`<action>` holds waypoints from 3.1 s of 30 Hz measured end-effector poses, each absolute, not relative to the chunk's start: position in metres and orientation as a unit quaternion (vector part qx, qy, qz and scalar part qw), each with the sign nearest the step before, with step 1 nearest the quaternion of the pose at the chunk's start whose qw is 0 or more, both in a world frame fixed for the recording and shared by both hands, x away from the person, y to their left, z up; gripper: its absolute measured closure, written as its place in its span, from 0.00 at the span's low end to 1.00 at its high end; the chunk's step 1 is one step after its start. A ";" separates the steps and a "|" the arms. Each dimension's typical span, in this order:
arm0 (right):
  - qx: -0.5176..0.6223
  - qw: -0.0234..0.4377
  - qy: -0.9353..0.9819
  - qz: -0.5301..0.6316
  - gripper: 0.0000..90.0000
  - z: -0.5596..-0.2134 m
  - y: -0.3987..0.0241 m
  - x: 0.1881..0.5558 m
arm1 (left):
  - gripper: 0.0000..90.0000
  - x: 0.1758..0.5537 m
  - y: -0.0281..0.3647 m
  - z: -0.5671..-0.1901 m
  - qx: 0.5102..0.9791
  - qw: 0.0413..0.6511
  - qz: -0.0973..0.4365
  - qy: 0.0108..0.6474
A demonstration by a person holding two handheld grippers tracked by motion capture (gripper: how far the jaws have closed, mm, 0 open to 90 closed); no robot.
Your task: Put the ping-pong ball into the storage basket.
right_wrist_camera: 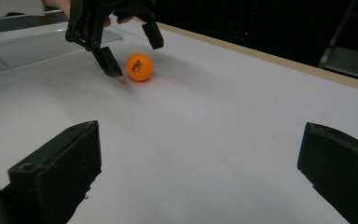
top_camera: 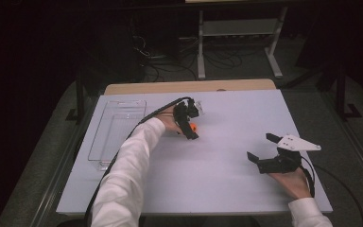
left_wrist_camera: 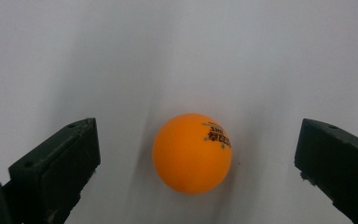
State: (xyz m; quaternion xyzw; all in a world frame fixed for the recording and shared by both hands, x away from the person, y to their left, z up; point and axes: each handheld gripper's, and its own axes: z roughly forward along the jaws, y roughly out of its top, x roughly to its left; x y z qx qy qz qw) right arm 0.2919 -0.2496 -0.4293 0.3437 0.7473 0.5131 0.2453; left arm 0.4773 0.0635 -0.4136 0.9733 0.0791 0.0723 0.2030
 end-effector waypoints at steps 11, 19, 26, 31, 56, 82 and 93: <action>0.341 0.244 0.750 0.512 0.00 -0.429 -0.248 0.292 | 0.06 0.476 0.064 -0.415 0.976 0.194 0.068 0.075; 0.342 0.244 0.750 0.512 0.00 -0.430 -0.248 0.292 | 0.18 0.477 0.065 -0.415 0.976 0.189 0.074 0.076; 0.342 0.245 0.750 0.511 0.00 -0.430 -0.249 0.292 | 0.27 0.478 0.064 -0.417 0.978 0.180 0.071 0.077; 0.342 0.245 0.749 0.511 0.00 -0.430 -0.249 0.292 | 0.32 0.478 0.065 -0.417 0.978 0.181 0.069 0.080; 0.344 0.244 0.750 0.510 0.00 -0.430 -0.249 0.292 | 0.57 0.481 0.068 -0.411 0.978 0.178 0.070 0.081; 0.342 0.244 0.751 0.509 0.00 -0.430 -0.248 0.291 | 0.57 0.468 0.072 -0.374 0.979 0.178 0.072 0.066; 0.342 0.242 0.753 0.507 0.00 -0.430 -0.248 0.291 | 0.57 0.460 0.078 -0.365 0.981 0.169 0.071 0.059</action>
